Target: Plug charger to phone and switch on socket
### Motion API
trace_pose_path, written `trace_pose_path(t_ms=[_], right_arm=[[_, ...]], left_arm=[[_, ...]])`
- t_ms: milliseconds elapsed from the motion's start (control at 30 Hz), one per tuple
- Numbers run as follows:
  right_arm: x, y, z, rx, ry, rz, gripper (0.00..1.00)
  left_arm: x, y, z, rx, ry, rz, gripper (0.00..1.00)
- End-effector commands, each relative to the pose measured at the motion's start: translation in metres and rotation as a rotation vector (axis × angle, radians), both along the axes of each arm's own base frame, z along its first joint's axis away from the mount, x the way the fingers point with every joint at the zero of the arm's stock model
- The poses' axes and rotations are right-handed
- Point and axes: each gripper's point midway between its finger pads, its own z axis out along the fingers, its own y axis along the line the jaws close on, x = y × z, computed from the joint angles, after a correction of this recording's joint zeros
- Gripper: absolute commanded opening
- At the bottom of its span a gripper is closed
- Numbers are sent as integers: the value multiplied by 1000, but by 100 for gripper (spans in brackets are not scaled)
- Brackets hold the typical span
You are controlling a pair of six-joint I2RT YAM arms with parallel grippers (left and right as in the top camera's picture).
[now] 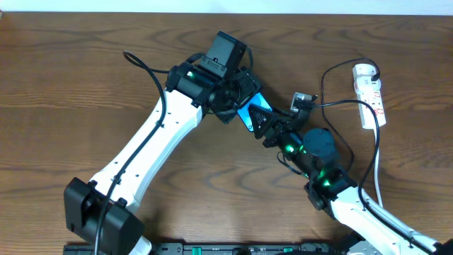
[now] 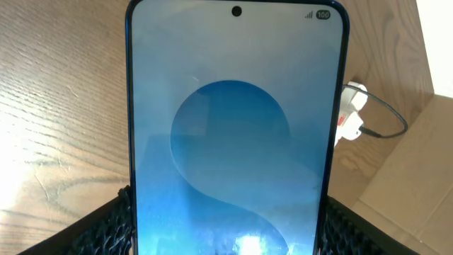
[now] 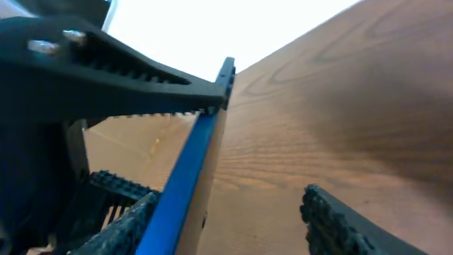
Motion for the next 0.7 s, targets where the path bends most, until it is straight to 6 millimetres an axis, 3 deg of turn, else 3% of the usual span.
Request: trace_pose_path(t_ms=[0,200,667], right_arm=[[5,0,12,73,11,-33,54],[6,0,15,138,46,-43,46],[6,0,16,151,52,-44,18]], left_arm=[[-3,-5,1,-12,5,-10,66],[-8,-11,1,-11,4,-30,66],[-13,-17,1,-2,-1,-46,66]])
